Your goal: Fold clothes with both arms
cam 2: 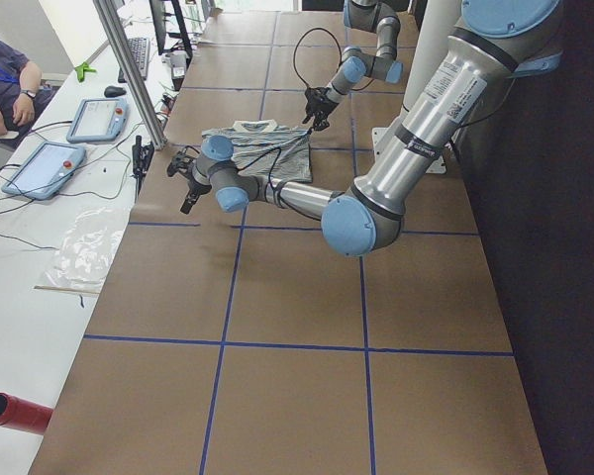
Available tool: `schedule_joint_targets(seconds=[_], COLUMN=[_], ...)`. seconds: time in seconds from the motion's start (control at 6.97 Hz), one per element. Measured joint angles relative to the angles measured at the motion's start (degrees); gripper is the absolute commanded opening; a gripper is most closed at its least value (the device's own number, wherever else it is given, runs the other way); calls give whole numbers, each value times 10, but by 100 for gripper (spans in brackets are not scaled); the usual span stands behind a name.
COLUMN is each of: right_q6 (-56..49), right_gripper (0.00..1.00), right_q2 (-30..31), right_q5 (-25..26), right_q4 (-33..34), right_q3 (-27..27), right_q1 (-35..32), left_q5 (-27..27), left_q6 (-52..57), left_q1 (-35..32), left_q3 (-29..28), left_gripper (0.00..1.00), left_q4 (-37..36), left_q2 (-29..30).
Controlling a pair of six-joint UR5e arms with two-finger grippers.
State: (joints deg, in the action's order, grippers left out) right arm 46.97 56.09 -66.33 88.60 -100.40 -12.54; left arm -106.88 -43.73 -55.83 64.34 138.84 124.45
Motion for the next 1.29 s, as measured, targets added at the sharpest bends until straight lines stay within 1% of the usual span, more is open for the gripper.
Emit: schedule_joint_targets(seconds=[0.57, 1.29], right_q6=[-35, -53], right_gripper=[49, 49], right_q2=[1, 0], right_q5=[5, -15], right_q4=[-3, -9], right_q3=[3, 4], right_q1=[0, -2], left_q5=[0, 0], left_q6=[-1, -1], left_q1=[3, 5], left_q3=[0, 0], left_gripper=[100, 100], left_q4=[0, 0], left_q2=[-1, -1])
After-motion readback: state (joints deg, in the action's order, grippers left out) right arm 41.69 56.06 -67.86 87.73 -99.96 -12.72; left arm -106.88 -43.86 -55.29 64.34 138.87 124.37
